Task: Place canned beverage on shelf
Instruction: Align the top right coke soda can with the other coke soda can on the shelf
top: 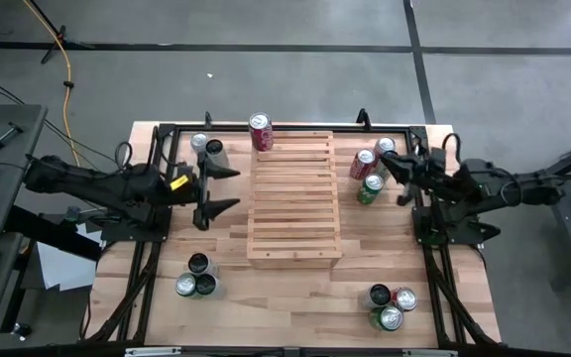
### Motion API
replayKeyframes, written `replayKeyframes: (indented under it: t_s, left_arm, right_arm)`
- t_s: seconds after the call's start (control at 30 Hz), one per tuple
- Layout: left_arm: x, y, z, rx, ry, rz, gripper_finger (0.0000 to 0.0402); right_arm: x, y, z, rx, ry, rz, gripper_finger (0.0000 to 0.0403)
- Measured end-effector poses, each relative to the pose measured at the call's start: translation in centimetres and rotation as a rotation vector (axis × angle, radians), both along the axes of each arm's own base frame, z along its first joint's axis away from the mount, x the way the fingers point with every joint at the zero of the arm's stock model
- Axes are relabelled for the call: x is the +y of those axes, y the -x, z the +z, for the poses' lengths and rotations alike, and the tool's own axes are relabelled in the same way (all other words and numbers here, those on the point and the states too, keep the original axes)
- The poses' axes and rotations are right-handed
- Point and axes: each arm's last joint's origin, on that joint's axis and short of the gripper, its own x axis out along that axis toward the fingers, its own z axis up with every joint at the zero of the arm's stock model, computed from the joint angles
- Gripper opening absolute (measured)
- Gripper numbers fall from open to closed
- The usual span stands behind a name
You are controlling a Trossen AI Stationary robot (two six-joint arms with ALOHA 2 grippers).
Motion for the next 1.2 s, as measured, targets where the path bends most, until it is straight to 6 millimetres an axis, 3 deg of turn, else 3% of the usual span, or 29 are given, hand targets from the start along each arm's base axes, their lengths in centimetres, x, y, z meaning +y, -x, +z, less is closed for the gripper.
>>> replayKeyframes:
  t_s: [0.2,0.4,0.57,0.7,0.97,1.2]
  left_arm:
    - [-1.2,0.2,-0.4,0.014,0.015,-0.070,0.0323]
    - [-2.3,0.4,-0.6,0.036,0.009,-0.131,0.0323]
    - [-3.1,0.1,-1.0,0.067,-0.001,-0.169,0.0323]
    - [-3.4,0.0,-1.1,0.066,-0.007,-0.176,0.0323]
    - [-3.3,0.0,-1.1,0.067,-0.007,-0.168,0.0323]
    - [-3.3,0.0,-1.5,0.104,0.013,-0.170,0.0323]
  right_arm:
    - [-0.1,-3.2,4.2,0.345,0.093,-0.270,0.0026]
    - [-1.5,-5.4,6.3,0.600,-0.020,-0.423,0.0123]
    - [-4.4,-6.4,5.9,0.811,-0.207,-0.538,0.0218]
    - [-7.1,-7.6,5.5,0.923,-0.377,-0.495,0.0265]
    - [-12.1,-9.0,2.6,1.112,-0.576,-0.552,0.0280]
    - [-14.7,-11.1,-0.8,1.249,-0.666,-0.571,0.0280]
